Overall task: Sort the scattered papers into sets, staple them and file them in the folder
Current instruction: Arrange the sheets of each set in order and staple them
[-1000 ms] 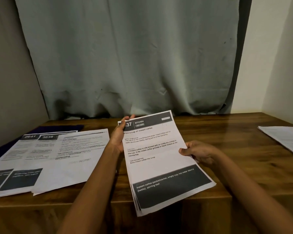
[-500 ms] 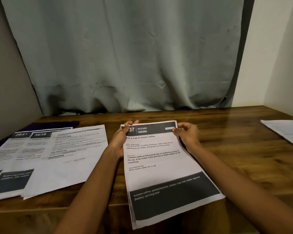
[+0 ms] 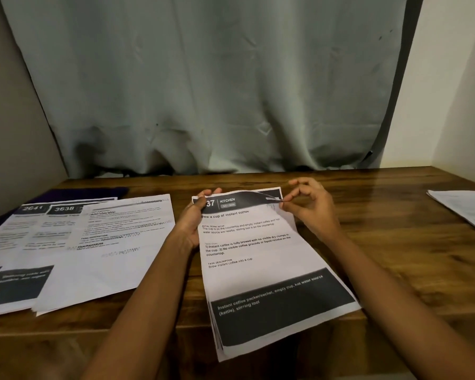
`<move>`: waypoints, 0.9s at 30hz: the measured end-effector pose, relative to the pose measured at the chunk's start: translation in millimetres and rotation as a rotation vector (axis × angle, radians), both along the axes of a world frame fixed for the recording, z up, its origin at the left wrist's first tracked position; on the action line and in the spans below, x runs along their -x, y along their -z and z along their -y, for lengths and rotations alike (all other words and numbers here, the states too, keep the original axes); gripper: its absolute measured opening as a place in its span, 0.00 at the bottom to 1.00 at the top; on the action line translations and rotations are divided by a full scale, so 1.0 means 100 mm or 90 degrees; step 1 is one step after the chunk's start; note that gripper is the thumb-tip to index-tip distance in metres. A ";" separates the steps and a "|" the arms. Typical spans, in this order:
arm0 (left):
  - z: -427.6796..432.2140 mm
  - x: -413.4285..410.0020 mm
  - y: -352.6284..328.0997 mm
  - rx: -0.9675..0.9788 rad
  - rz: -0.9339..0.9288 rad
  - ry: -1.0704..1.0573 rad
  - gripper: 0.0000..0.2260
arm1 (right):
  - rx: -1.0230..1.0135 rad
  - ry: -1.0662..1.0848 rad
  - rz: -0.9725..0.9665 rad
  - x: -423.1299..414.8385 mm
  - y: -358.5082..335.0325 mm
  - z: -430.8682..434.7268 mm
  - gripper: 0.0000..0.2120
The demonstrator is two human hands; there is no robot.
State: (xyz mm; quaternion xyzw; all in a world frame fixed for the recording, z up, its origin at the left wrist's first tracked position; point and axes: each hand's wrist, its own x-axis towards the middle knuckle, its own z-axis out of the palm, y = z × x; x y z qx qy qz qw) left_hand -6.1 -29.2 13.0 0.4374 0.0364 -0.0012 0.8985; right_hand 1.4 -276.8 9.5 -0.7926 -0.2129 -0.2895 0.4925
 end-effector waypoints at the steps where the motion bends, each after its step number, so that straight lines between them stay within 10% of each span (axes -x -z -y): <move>1: -0.01 0.00 0.00 0.009 -0.001 -0.001 0.10 | 0.020 -0.068 -0.024 0.03 -0.03 0.03 0.09; 9: -0.07 0.00 0.01 0.020 -0.003 0.012 0.08 | 0.037 -0.309 -0.238 0.09 -0.02 0.00 0.03; 15: -0.05 -0.03 0.02 -0.010 0.016 0.024 0.08 | -0.097 -0.016 -0.209 -0.12 0.11 -0.06 0.03; 27: -0.04 -0.01 0.01 -0.030 0.029 0.005 0.08 | -0.090 0.087 -0.191 -0.17 0.20 -0.11 0.10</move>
